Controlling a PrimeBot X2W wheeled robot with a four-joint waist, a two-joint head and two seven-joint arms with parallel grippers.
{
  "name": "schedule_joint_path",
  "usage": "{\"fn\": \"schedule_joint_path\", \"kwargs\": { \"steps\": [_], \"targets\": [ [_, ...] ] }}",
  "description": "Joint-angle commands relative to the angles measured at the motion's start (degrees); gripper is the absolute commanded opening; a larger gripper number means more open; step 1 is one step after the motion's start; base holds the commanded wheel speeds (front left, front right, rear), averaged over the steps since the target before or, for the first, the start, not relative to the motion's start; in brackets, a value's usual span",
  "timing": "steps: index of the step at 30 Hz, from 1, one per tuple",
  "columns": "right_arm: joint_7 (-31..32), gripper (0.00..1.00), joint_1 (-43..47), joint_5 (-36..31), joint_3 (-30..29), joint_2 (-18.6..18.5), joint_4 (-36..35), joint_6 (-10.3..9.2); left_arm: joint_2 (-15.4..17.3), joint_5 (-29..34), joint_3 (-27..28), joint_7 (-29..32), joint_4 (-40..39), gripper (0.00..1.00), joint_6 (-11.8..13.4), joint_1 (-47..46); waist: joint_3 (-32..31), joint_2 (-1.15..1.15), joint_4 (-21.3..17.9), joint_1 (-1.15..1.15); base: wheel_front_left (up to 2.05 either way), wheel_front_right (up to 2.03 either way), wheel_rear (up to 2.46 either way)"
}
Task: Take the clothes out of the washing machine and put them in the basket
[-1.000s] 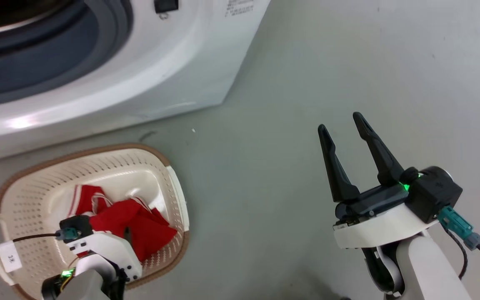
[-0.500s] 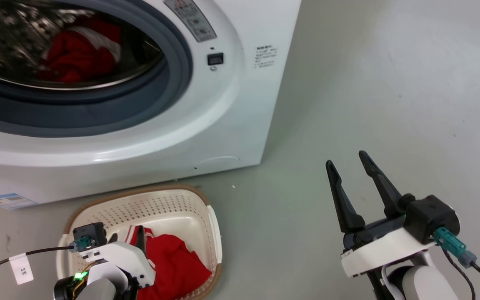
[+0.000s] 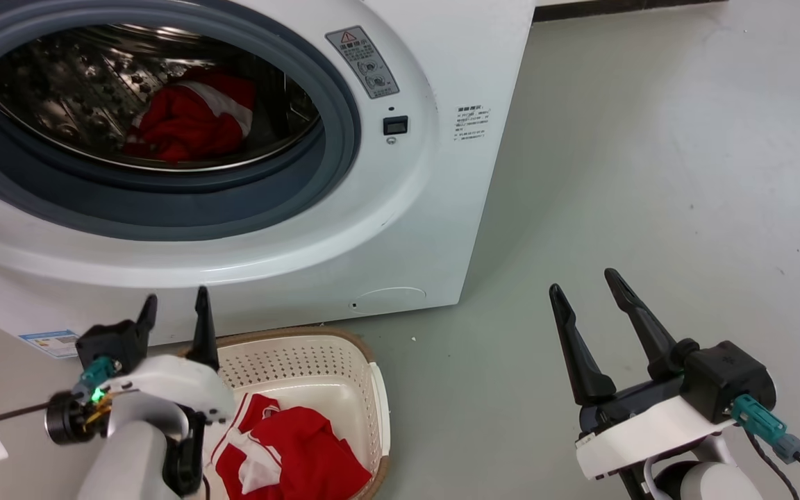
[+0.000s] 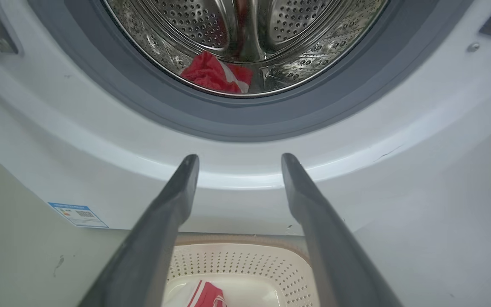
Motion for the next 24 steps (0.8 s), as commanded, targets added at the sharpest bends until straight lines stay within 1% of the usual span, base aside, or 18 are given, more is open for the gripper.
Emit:
{"fn": "schedule_joint_path", "kwargs": {
  "steps": [1,4,7,15,24],
  "targets": [
    [0.0,1.00,0.0,0.7,0.0,0.1,-0.2,-0.04,0.3,0.5,0.3,-0.1,-0.7,1.00,-0.3,-1.2,0.3,0.00,-0.3,0.01,0.00,0.00,0.00],
    [-0.4,1.00,-0.3,1.1,0.1,0.0,0.0,-0.04,1.2,1.5,0.1,-0.1,-0.3,1.00,-0.7,-3.9,0.6,0.00,-1.0,0.01,0.00,0.00,0.00],
    [-0.8,1.00,-0.8,1.5,0.5,0.0,0.6,-0.04,2.3,2.0,-0.2,-0.1,2.2,1.00,-1.1,-7.4,0.6,0.00,-2.1,0.01,0.00,0.00,0.00],
    [-1.9,1.00,-1.4,2.4,1.0,0.1,1.4,-0.04,6.1,3.0,-1.2,3.8,12.4,1.00,-2.8,-20.0,1.6,0.00,-5.4,0.01,0.00,0.00,0.00],
    [-3.5,1.00,-2.8,4.0,2.6,0.1,2.7,-0.04,12.2,5.2,-2.8,8.5,24.6,1.00,-3.9,-32.9,5.1,0.00,-9.8,0.01,0.00,0.00,0.00]
  ]
}}
